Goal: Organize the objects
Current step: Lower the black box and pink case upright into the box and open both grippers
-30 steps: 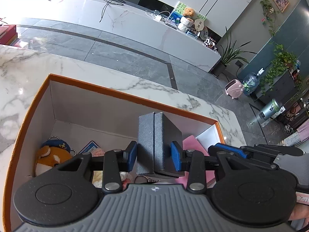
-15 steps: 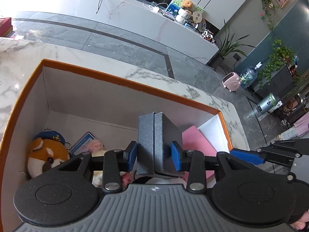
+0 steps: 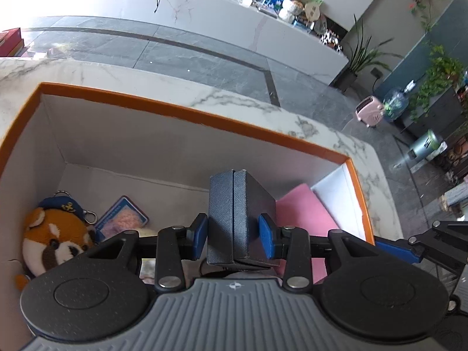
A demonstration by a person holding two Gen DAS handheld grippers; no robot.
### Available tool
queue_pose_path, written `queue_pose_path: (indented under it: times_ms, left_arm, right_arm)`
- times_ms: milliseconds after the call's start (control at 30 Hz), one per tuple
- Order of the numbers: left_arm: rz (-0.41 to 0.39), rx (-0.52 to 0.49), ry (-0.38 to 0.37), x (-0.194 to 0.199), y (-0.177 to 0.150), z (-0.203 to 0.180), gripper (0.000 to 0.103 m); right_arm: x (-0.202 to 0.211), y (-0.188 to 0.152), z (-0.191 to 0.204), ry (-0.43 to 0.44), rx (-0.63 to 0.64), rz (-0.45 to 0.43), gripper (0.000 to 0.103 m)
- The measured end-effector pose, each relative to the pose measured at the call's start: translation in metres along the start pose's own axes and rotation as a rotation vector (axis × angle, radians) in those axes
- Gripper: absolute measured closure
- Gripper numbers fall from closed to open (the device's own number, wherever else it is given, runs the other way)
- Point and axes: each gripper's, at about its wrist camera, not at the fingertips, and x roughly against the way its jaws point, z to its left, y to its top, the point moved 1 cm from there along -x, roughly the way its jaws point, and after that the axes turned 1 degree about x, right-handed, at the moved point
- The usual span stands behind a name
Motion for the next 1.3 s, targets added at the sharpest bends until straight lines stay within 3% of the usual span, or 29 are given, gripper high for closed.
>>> queue_pose_path:
  times_ms: [133,300,433,600,833,933,1067,1300]
  left_arm:
    - [0.009,-0.04,0.037,-0.005,-0.006,-0.013,0.059]
    - [0.065,-0.007,-0.038,-0.012,-0.003,-0.018,0.063]
    - [0.052,-0.032,-0.014,-0.015,-0.002,-0.026,0.063]
    - [0.1,-0.007,-0.135,-0.018,-0.002,-0.027,0.061]
    - [0.119,0.008,-0.194,-0.017,-0.002,-0.022,0.061]
    - [0.107,-0.007,-0.184,-0.013,-0.003,-0.022,0.062]
    - [0.076,-0.042,-0.162,0.01,-0.005,-0.022,0.061]
    - [-0.035,-0.2,-0.144,0.095,-0.029,-0.031,0.058]
  right_arm:
    - [-0.007,-0.004,-0.011,0.044,-0.095,0.008,0.074]
    - [-0.014,-0.007,-0.015,0.105,-0.168,0.011,0.074]
    - [-0.018,-0.004,-0.011,0.114,-0.178,0.018,0.074]
    - [-0.02,-0.002,-0.01,0.11,-0.193,0.023,0.072]
    - [-0.021,-0.004,-0.013,0.12,-0.217,0.015,0.072]
    - [-0.021,-0.005,-0.013,0.118,-0.217,0.009,0.072]
    - [-0.011,-0.01,-0.015,0.12,-0.236,-0.018,0.071]
    - [0.036,-0.035,-0.016,0.134,-0.344,-0.148,0.07]
